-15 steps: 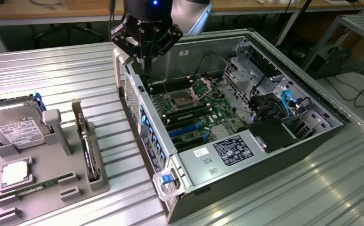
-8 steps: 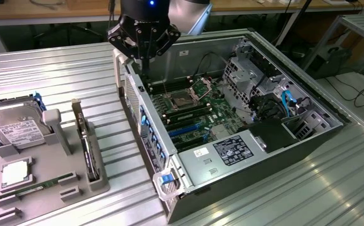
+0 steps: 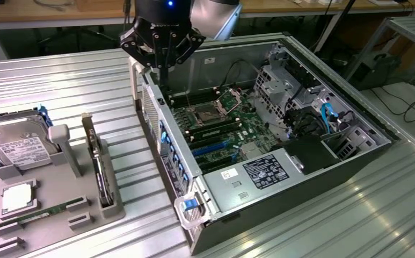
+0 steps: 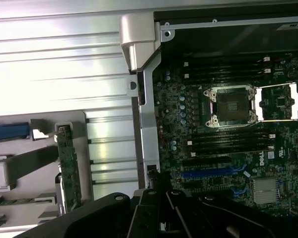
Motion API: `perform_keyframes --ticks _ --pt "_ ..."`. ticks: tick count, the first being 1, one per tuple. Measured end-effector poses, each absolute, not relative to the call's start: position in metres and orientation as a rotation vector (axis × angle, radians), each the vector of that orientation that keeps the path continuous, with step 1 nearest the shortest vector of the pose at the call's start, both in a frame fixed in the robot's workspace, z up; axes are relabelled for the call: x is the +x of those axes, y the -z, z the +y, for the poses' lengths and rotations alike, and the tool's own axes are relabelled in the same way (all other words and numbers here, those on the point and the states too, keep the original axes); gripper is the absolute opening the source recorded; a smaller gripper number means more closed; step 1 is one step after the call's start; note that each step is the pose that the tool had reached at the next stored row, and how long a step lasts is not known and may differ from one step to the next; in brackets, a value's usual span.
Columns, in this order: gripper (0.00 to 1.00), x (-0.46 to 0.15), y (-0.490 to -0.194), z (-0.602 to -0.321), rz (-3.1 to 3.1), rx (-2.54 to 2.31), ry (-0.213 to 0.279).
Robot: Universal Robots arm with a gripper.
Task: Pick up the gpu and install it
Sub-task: 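Reach for the gpu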
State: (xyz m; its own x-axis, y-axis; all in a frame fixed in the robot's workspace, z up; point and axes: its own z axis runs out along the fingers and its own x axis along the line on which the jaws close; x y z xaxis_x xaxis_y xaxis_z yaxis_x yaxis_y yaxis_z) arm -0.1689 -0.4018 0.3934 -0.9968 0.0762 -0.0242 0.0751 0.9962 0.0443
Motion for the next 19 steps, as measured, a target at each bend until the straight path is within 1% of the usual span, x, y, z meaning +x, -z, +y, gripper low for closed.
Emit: perform_keyframes --ticks 15,19 --pt "0.11 -0.180 -0.393 -0.404 3.113 0.118 -0.068" --pt "0.11 -0.214 -0.393 -0.411 3.113 0.118 -0.068"
